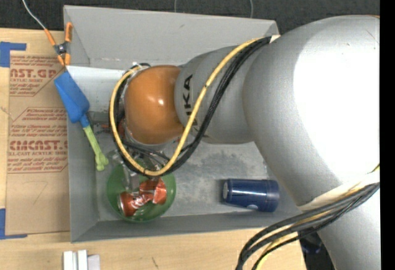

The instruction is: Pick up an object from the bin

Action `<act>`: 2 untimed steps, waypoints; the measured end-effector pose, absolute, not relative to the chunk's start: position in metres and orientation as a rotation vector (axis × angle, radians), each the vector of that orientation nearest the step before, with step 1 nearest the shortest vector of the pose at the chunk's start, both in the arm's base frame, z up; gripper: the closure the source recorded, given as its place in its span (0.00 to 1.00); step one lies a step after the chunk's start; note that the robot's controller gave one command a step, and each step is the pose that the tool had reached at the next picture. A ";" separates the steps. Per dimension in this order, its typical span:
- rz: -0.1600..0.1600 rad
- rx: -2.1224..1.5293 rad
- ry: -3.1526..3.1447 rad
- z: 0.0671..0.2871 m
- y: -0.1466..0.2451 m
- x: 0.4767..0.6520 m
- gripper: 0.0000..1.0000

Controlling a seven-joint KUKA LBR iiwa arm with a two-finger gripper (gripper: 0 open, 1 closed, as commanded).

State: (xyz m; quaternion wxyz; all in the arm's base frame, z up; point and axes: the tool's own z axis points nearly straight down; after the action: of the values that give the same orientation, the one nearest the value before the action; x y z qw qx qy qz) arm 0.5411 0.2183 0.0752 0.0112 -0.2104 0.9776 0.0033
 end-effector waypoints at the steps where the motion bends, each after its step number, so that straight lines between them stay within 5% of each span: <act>1: 0.011 -0.656 3.049 0.075 0.218 0.541 1.00; 2: 0.011 -0.656 3.049 0.075 0.218 0.541 1.00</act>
Offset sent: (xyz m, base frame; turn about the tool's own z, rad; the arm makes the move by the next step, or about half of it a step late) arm 0.0000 0.0000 0.0000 0.0000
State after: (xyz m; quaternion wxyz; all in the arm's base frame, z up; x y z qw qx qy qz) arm 0.5411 0.2185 0.0751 0.0112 -0.2104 0.9776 0.0036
